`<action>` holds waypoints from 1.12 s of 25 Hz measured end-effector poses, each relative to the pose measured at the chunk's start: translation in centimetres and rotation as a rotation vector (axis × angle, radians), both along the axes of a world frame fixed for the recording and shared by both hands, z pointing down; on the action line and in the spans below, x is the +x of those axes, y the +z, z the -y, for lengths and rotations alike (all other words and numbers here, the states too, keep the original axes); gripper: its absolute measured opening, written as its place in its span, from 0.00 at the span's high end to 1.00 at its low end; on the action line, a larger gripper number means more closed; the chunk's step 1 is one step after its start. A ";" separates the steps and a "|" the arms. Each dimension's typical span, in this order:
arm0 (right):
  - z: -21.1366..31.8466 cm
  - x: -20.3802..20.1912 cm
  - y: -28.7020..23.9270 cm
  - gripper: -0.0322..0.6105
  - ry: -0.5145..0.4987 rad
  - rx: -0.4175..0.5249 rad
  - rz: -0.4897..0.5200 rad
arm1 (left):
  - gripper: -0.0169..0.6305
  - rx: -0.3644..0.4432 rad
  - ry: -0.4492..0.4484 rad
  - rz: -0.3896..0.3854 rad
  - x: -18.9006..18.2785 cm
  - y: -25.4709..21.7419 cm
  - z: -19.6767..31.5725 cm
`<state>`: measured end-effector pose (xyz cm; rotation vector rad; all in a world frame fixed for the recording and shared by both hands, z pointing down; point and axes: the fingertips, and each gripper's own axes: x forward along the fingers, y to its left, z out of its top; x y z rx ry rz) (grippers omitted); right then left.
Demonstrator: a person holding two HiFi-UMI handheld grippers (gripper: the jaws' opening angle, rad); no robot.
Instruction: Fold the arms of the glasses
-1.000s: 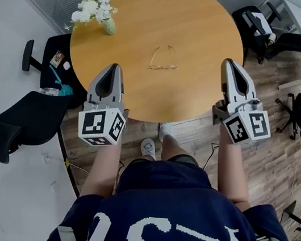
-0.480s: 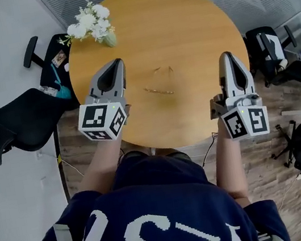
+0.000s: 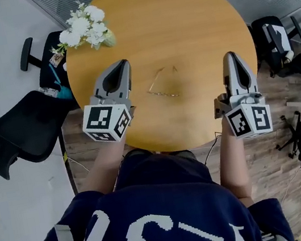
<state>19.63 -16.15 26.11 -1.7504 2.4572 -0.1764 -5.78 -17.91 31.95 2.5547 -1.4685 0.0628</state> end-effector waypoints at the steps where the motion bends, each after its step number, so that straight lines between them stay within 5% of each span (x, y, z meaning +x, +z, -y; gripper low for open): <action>1: 0.2 -0.2 0.4 0.91 0.003 -0.012 -0.001 | 0.95 -0.006 0.010 -0.001 0.1 0.4 0.2; 20: 0.8 -4.5 19.9 0.90 -0.124 -0.498 0.005 | 0.95 -0.335 0.214 0.065 3.5 14.7 1.6; 22: 0.8 -4.8 21.9 0.79 -0.138 -0.547 -0.001 | 0.95 -0.352 0.221 0.069 3.7 15.7 1.7; 28: 0.5 -5.7 25.9 0.78 -0.162 -0.648 -0.017 | 0.95 -0.428 0.259 0.076 4.8 18.6 1.2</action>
